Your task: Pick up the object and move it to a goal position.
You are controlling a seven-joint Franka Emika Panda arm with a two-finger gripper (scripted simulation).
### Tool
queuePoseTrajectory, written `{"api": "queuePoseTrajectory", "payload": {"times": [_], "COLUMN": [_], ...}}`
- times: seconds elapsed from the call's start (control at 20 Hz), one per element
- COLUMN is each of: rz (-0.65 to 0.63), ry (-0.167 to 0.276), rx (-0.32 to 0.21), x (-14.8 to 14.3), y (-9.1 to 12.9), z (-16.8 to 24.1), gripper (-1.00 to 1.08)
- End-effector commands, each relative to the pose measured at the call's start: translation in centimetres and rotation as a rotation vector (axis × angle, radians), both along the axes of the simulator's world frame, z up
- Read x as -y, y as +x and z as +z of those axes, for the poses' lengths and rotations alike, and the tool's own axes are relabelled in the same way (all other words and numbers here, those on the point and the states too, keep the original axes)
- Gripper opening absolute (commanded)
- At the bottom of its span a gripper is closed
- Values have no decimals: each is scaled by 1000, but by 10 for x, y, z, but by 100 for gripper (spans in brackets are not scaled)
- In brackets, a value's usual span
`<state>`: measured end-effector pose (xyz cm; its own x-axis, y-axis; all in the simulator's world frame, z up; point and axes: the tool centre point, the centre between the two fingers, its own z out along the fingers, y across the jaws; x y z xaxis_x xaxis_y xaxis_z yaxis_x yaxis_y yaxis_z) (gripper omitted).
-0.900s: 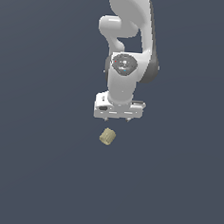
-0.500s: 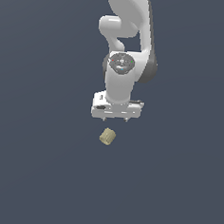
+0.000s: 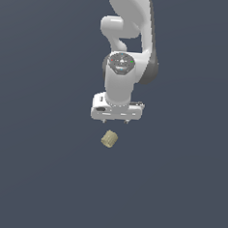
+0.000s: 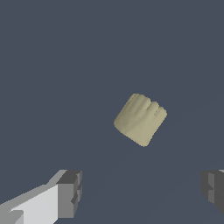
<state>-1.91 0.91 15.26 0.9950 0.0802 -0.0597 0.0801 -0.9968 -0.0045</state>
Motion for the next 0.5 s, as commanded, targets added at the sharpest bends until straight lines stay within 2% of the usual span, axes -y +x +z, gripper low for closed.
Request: {"api": "queuePoseTrajectory", "payload": {"times": [0.0,0.45], "rz": [-17,-168], "ry": [0,-4], "rx": [1,16], "x": [1,5], "y": [1,9], "z": [-2,-18], "gripper": [100,100]}}
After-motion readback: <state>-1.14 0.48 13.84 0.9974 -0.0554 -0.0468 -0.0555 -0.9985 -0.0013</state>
